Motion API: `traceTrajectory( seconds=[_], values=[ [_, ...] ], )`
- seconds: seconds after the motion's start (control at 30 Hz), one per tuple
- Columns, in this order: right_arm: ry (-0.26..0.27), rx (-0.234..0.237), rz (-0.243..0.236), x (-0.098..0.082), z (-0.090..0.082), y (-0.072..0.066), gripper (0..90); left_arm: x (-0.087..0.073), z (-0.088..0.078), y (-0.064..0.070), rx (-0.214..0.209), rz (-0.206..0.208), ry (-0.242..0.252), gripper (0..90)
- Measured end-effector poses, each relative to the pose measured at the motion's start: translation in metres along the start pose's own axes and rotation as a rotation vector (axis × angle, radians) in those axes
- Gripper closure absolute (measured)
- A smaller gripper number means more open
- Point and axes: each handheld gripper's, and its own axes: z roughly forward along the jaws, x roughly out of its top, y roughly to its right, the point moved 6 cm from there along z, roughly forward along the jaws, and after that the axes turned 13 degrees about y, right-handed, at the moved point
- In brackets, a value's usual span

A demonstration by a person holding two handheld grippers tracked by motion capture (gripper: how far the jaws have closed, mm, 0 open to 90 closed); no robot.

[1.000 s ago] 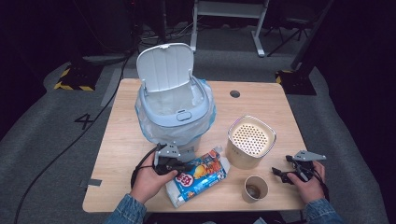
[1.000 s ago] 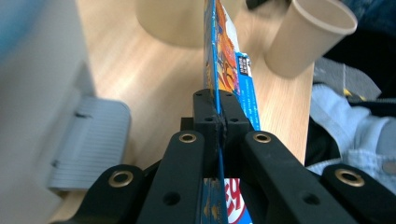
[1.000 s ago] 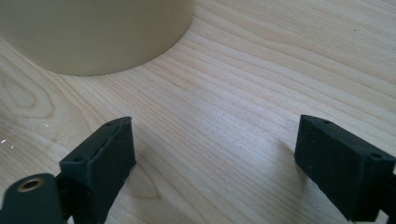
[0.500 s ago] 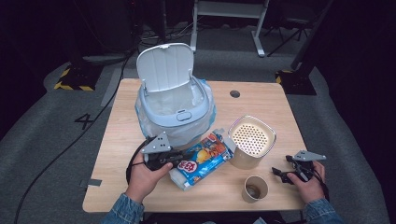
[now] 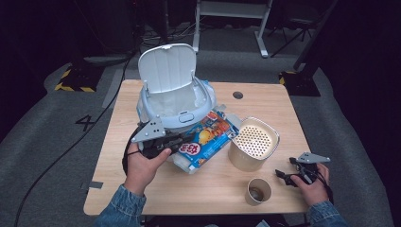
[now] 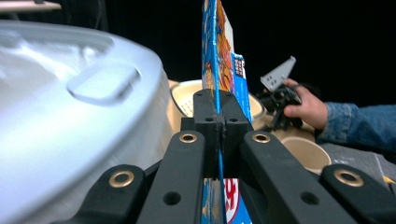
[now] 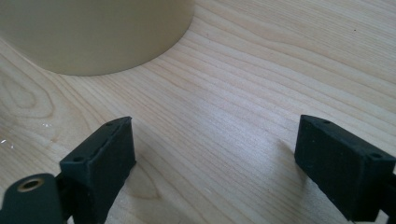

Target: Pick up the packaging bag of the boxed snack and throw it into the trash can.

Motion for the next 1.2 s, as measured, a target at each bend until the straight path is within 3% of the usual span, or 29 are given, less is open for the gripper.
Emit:
traceTrajectory(
  seconds=[0.13,0.63,0.83,1.2],
  values=[
    [0.0,0.0,0.0,0.0,0.0,0.0,12.3,0.013,0.0,-0.005,-0.008,-0.005,0.021,88.8],
    [0.0,0.0,0.0,0.0,0.0,0.0,12.3,0.064,-0.006,-0.017,-0.044,0.062,0.065,88.8],
    [0.0,0.0,0.001,0.0,0.0,0.0,12.2,0.082,-0.013,-0.029,-0.02,0.077,0.072,88.8],
    [0.0,0.0,0.001,0.0,0.0,0.0,12.2,0.107,-0.012,-0.054,0.029,0.066,0.146,88.8]
  ],
)
